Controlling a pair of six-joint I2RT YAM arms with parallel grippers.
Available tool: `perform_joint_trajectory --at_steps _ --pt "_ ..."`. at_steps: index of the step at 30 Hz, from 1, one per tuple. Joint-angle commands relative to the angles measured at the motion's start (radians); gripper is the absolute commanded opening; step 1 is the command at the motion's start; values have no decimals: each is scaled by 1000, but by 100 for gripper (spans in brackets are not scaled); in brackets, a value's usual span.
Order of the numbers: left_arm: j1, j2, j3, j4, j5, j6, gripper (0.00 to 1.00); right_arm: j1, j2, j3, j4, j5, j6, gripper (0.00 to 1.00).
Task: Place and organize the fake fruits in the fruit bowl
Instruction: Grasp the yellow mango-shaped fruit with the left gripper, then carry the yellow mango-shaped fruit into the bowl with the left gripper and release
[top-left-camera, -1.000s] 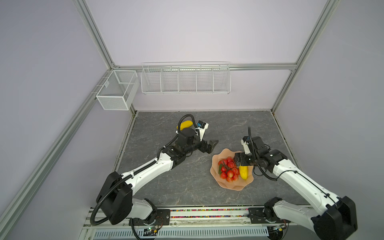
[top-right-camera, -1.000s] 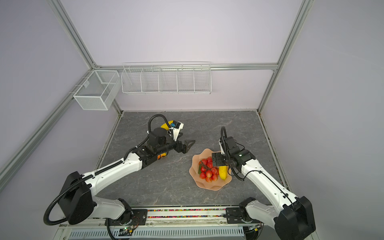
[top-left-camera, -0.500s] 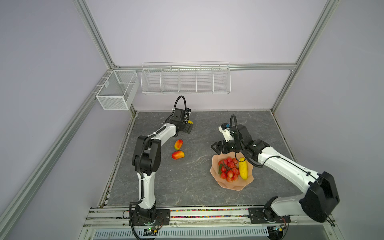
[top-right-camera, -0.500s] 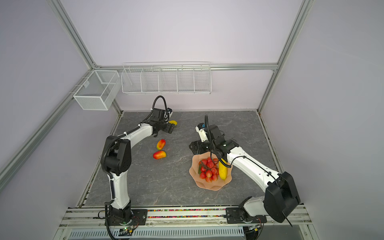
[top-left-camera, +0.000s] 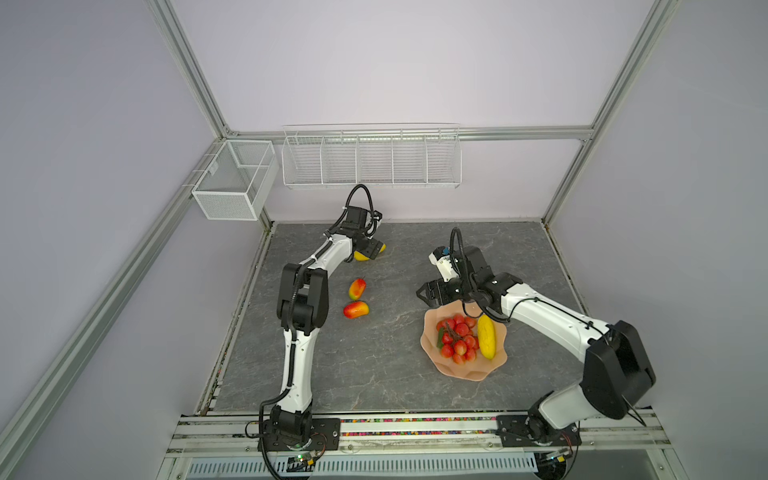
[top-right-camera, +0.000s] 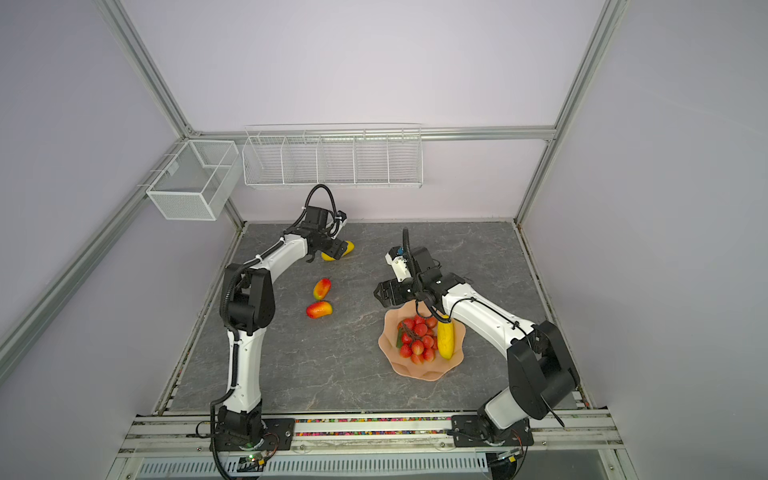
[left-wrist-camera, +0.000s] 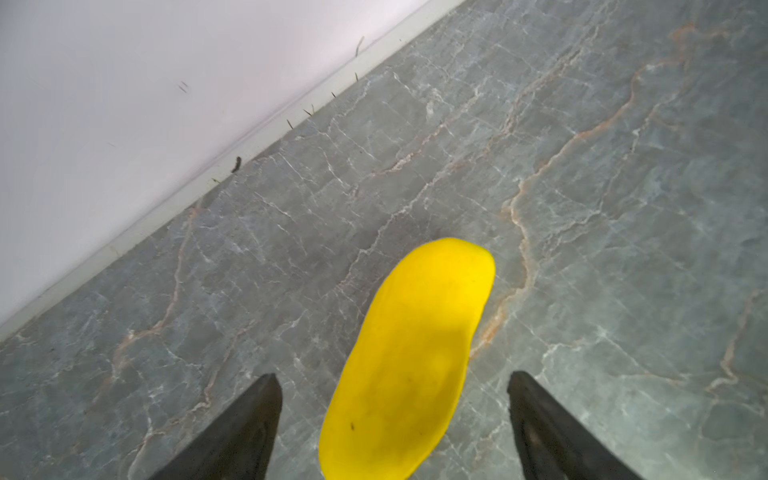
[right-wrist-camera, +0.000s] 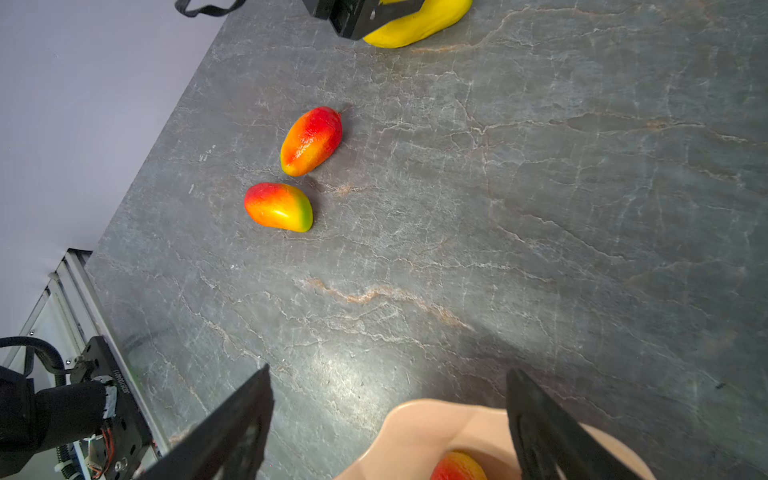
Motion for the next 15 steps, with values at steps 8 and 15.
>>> perform_joint_trajectory --at_steps 8,15 --pt "35 62 45 -88 80 97 76 -9 29 30 18 -36 2 88" --pt "35 113 105 -135 79 116 64 -10 4 15 23 -25 26 88"
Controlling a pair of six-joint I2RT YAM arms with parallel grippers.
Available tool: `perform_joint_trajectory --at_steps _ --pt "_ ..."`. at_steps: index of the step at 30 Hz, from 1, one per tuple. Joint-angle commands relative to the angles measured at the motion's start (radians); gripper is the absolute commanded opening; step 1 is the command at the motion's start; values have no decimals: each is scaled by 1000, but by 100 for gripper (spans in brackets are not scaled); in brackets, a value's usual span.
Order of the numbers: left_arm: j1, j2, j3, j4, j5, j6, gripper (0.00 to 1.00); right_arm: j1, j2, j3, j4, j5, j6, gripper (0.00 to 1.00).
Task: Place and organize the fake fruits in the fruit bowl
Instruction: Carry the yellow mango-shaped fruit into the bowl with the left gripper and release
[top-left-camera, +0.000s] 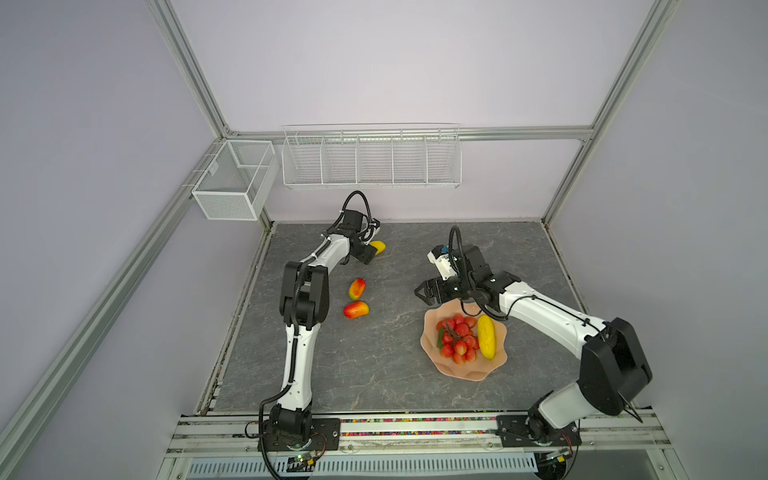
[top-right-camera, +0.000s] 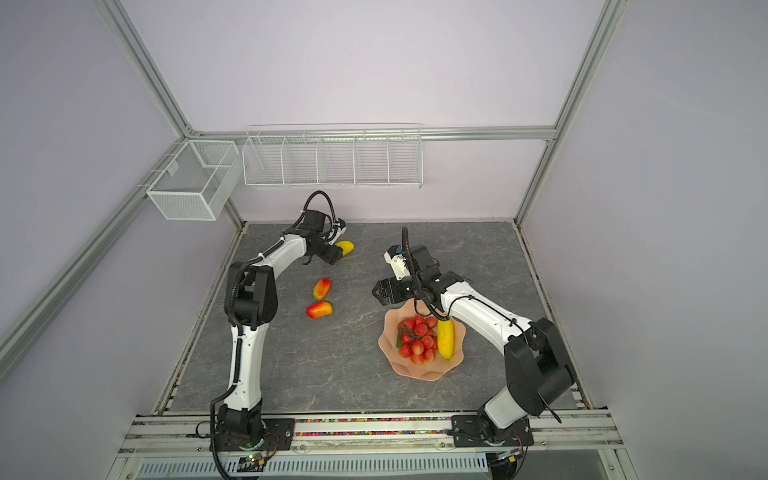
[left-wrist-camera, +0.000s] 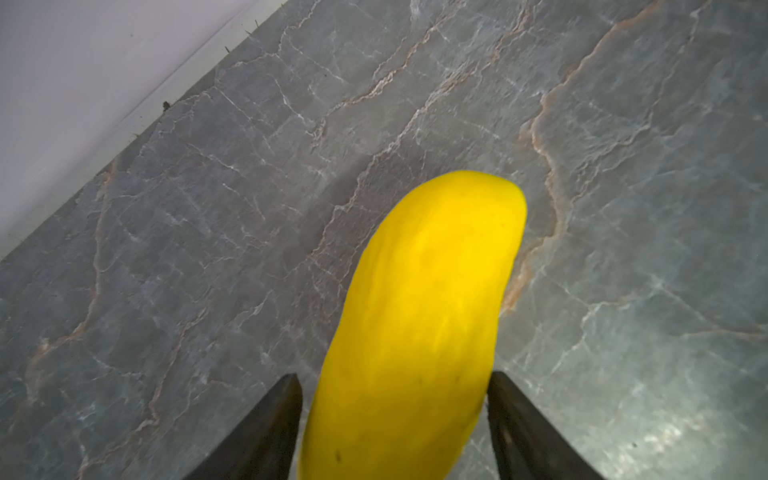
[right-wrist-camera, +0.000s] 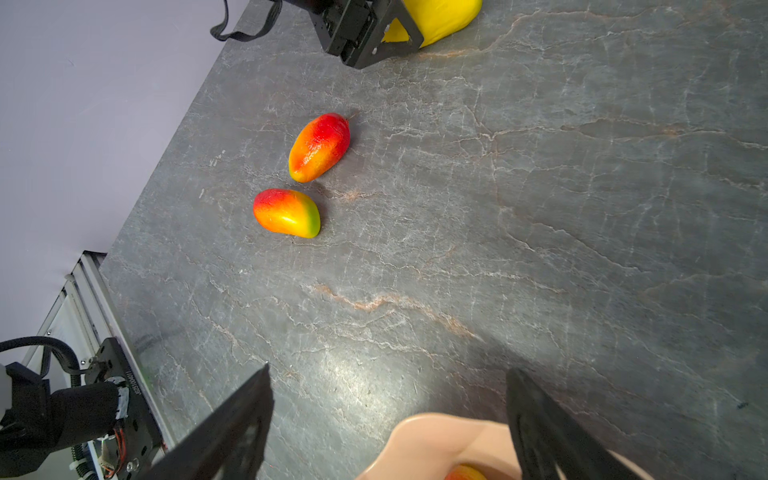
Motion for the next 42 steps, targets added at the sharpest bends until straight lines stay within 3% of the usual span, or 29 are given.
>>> perform_joint_trajectory --at_steps 1,8,13,17,21,24,30,42 --pt "-1 17 32 -50 23 41 61 -6 -21 -3 12 -1 17 88" --pt "-2 -41 -9 -93 157 75 41 -7 -127 -67 -19 45 22 89" --pt "-45 -241 -218 13 202 47 39 -32 -262 -166 -34 78 54 88" --pt "-149 -413 -391 81 221 74 39 -81 -380 -264 -79 90 92 89" --pt "-281 -501 -445 71 263 110 39 -131 -515 -358 -147 112 130 89" --pt "-368 -493 -408 12 335 173 39 -148 -624 -417 -191 136 148 89" --pt "-504 -401 -283 -92 329 253 40 -161 -779 -478 -276 171 169 89" --pt "-605 -284 -169 -161 302 350 41 -169 -849 -491 -320 198 165 89"
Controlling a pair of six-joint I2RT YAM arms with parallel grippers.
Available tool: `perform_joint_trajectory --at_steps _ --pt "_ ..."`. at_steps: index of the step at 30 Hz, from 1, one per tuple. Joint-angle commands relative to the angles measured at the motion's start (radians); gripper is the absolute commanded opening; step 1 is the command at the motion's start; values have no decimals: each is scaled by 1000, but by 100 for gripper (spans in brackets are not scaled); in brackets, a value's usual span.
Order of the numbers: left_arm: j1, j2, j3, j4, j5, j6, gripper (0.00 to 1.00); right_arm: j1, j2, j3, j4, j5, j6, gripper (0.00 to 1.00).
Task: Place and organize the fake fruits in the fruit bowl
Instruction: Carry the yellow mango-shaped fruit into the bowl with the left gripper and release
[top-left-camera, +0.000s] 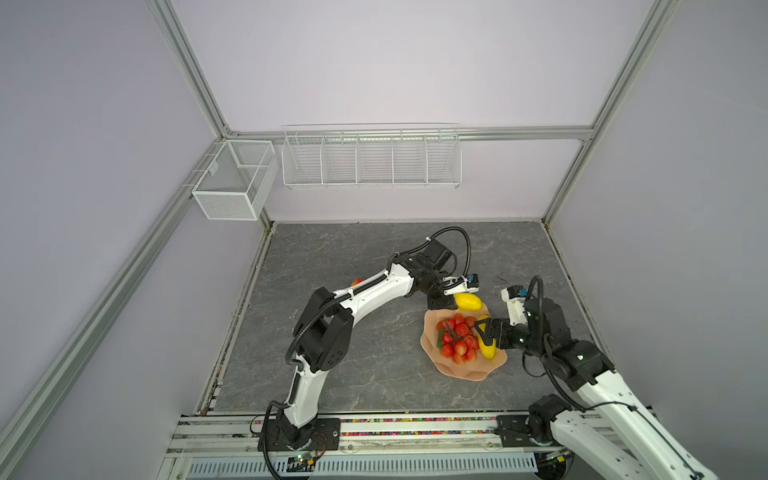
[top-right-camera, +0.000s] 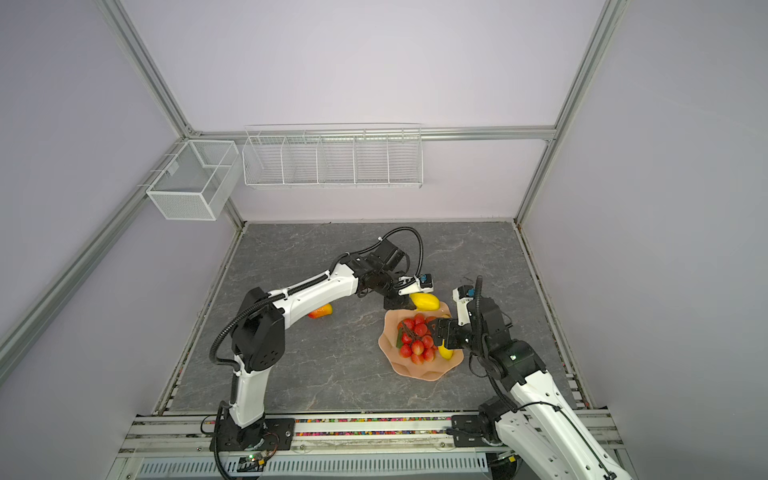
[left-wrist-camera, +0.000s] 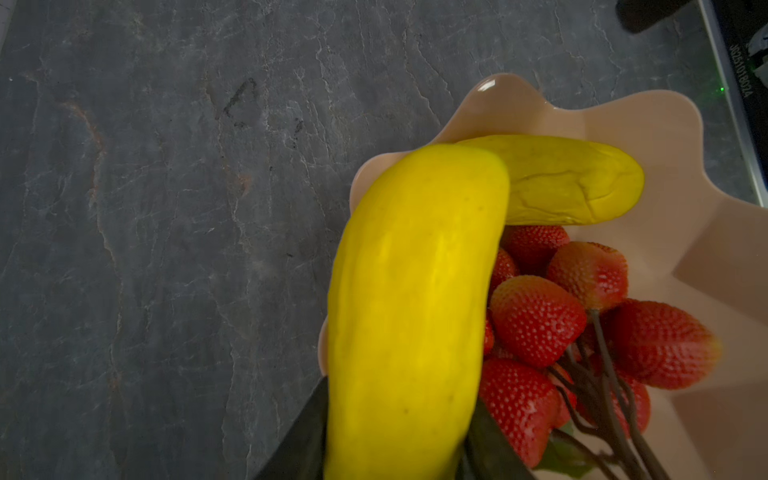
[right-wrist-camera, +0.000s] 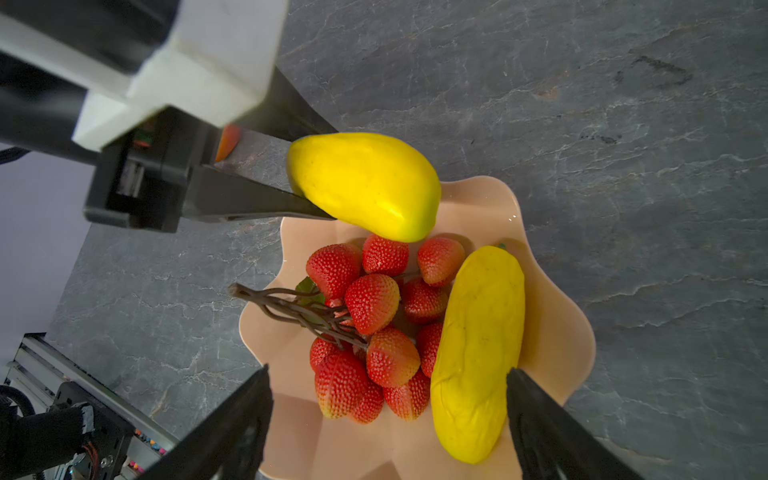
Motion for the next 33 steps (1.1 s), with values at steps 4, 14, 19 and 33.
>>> perform_joint_trajectory --at_steps 4,14,19,33 --pt "-22 52 68 -61 -5 63 43 -9 -3 -13 -9 11 10 89" --pt "-36 77 77 -70 -30 58 49 -13 -10 -17 -8 15 6 89" --pt "-37 90 97 -85 -34 51 52 -13 -5 -15 -5 12 4 89" --pt "-3 -112 -12 55 -118 -87 72 -12 77 36 70 -74 -67 89"
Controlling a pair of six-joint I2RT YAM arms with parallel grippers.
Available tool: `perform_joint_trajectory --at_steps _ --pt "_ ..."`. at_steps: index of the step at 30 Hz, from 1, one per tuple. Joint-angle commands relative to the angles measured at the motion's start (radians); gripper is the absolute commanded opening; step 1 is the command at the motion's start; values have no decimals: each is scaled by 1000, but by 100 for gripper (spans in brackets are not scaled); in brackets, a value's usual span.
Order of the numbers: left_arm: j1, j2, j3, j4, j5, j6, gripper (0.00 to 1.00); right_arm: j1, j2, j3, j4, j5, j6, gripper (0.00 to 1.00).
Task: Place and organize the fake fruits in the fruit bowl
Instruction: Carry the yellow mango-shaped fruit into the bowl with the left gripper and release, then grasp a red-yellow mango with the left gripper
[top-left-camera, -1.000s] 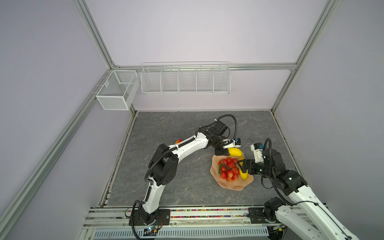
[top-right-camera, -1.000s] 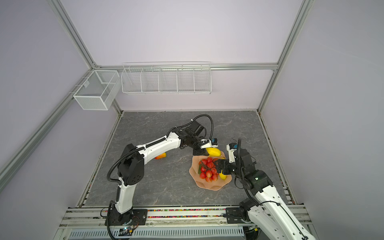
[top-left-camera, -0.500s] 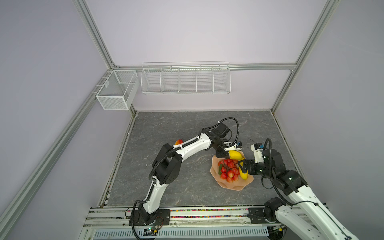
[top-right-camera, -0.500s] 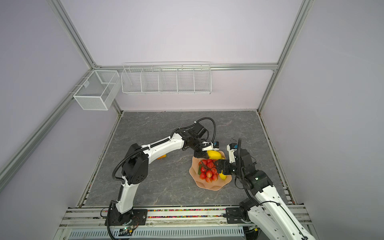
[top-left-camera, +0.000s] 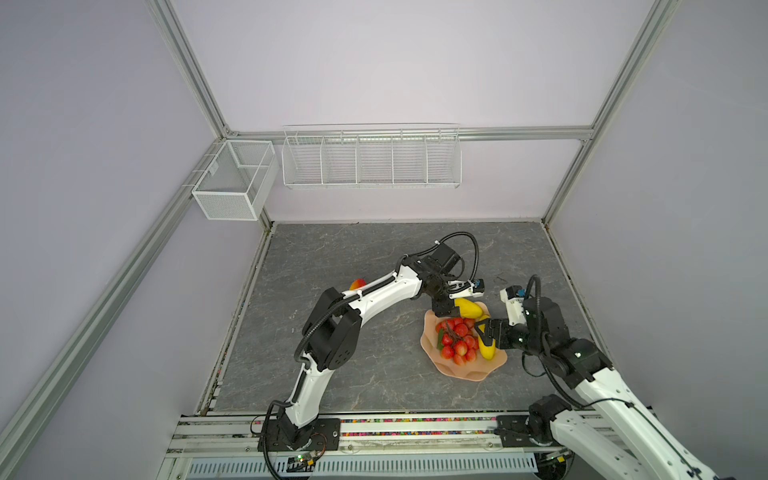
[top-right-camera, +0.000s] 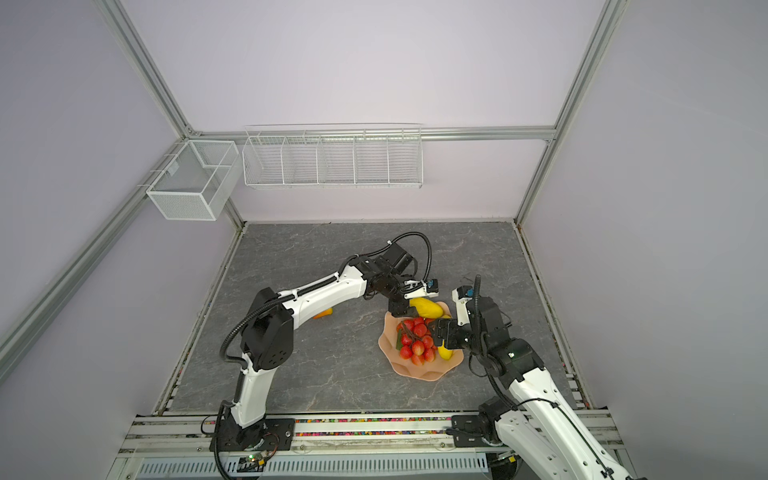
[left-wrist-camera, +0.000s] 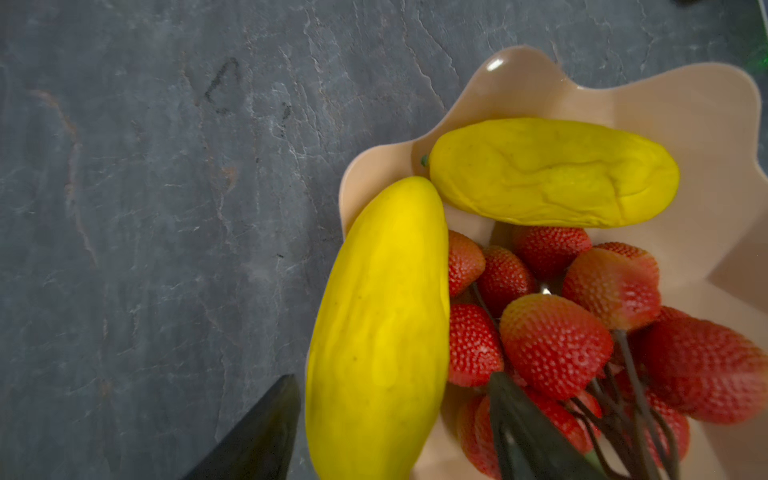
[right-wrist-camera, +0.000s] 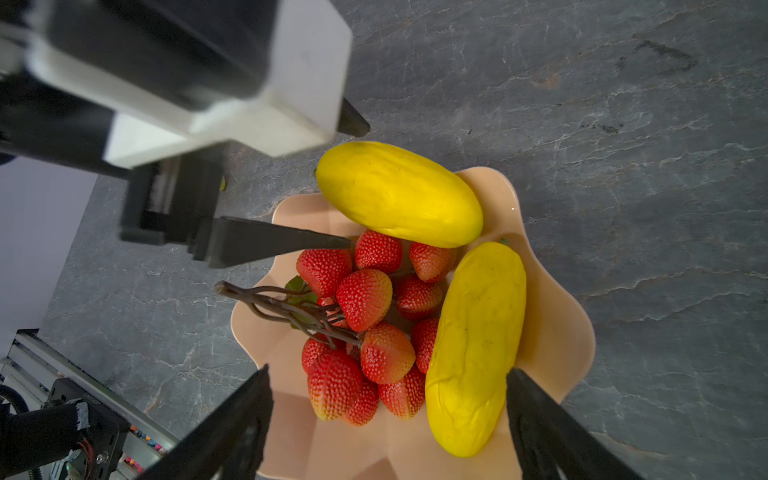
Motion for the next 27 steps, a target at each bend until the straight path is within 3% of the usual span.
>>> perform_joint_trajectory --at_steps 1,4,6,9,12,16,22,27 --pt "38 -164 -78 117 -54 -99 72 -2 50 44 84 -71 -55 88" --pt "104 -315 -264 321 -171 -265 72 15 112 85 140 -117 -83 89" --pt "138 -424 -443 476 -375 -387 78 48 167 118 181 -131 -99 88" --pt "211 -524 -592 506 -530 -502 87 114 279 180 220 -128 -123 88" --pt "327 -529 -648 391 -546 -650 87 189 378 252 268 -124 -137 88" --pt "452 -485 -667 289 -466 -790 86 254 462 324 324 -116 -116 89" --pt "511 -407 -662 308 -466 -845 85 272 557 369 331 -114 -111 89" --pt "543 -302 -584 237 -391 -862 82 271 590 356 326 -106 -106 88"
